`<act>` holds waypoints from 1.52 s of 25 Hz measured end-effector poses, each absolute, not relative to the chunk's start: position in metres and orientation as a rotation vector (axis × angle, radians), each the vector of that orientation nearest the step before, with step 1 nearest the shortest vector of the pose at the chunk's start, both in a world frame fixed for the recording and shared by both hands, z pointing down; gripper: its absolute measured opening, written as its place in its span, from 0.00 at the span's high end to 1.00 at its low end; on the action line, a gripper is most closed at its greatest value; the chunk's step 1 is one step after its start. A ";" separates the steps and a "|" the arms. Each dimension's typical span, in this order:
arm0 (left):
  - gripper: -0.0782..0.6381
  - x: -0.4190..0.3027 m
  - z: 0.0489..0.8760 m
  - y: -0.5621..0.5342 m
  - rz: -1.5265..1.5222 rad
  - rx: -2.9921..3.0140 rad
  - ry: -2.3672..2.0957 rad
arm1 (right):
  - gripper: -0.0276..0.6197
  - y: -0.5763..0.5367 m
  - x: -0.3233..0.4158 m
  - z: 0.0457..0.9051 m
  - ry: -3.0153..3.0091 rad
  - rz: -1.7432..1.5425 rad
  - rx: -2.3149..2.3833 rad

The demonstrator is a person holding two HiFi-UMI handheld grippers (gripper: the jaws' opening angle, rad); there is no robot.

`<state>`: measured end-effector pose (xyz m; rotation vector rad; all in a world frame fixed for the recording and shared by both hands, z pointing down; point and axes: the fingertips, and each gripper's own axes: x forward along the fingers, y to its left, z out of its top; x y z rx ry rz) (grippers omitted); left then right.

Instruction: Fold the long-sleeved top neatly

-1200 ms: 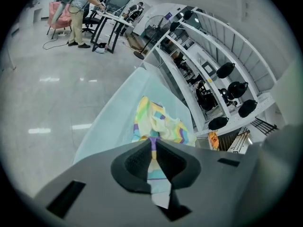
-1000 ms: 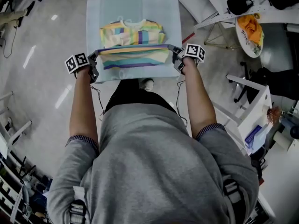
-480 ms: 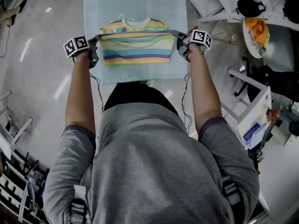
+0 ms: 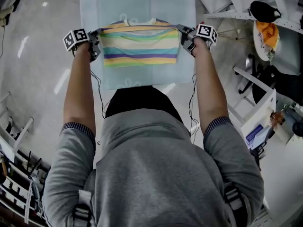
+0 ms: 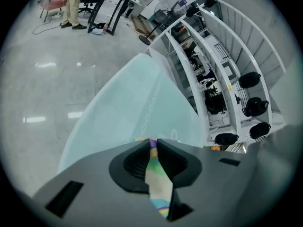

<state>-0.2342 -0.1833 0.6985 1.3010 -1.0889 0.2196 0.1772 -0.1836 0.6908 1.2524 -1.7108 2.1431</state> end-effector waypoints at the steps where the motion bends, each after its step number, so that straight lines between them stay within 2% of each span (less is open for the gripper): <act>1: 0.78 -0.237 0.701 -0.189 0.193 1.291 -1.102 | 0.84 -0.187 0.179 0.694 -1.705 2.144 1.271; 4: 0.58 -0.248 0.703 -0.210 0.113 1.268 -1.156 | 0.76 -0.200 0.189 0.701 -1.701 2.118 1.360; 5: 0.57 -0.250 0.703 -0.217 0.111 1.276 -1.164 | 0.71 -0.206 0.193 0.701 -1.710 2.101 1.391; 7: 0.57 -0.252 0.700 -0.226 0.163 1.330 -1.173 | 0.63 -0.216 0.197 0.698 -1.742 2.062 1.419; 13: 0.57 -0.236 0.671 -0.246 0.506 1.746 -1.108 | 0.61 -0.240 0.189 0.677 -1.893 1.740 1.289; 19: 0.57 -0.194 0.644 -0.231 0.885 2.259 -0.811 | 0.58 -0.249 0.155 0.640 -2.106 1.394 1.031; 28: 0.57 -0.152 0.653 -0.177 1.320 2.603 -0.231 | 0.59 -0.194 0.131 0.673 -1.984 0.538 0.377; 33: 0.57 -0.158 0.672 -0.168 1.520 2.637 -0.033 | 0.63 -0.177 0.124 0.690 -1.899 0.318 0.156; 38: 0.64 -0.170 0.693 -0.158 1.732 2.654 0.141 | 0.71 -0.174 0.127 0.705 -1.817 0.112 0.021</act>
